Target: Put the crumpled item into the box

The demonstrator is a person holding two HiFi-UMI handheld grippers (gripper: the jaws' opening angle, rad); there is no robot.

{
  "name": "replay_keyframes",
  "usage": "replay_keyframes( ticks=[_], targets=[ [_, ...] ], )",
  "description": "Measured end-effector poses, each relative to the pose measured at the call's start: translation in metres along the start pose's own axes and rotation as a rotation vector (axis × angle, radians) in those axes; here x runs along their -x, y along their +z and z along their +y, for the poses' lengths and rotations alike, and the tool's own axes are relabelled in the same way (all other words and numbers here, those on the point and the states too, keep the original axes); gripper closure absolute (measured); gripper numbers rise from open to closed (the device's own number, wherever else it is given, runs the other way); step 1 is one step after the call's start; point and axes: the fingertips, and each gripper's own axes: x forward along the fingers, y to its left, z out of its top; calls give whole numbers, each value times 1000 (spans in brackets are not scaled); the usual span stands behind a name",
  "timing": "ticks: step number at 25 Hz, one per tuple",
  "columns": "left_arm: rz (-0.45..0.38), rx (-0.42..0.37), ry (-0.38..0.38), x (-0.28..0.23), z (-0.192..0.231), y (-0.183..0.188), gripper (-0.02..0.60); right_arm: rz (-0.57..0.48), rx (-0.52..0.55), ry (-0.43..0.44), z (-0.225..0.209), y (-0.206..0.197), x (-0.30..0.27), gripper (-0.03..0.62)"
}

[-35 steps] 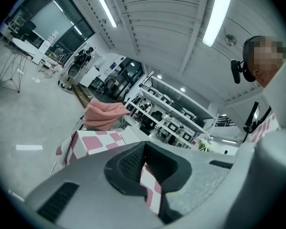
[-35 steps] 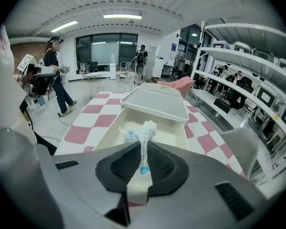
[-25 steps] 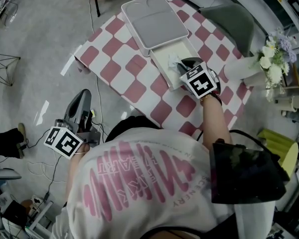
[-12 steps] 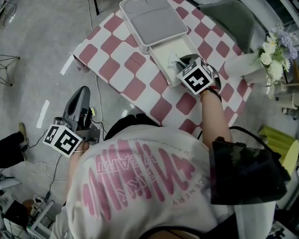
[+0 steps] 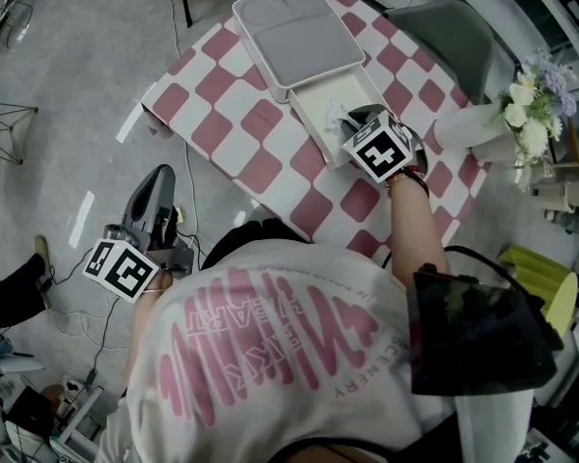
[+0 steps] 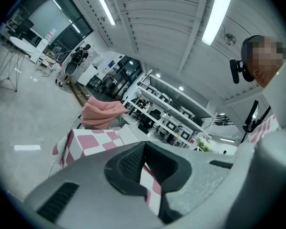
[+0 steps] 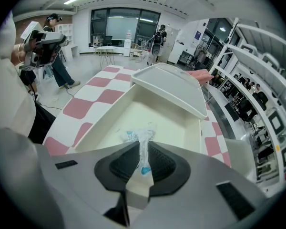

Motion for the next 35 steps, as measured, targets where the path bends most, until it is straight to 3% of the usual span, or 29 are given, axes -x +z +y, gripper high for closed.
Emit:
replay_keyframes(
  ticks=[35],
  targets=[
    [1,-6,8,4,4,1,574,0,-40,57,6,-2,1,465]
  ],
)
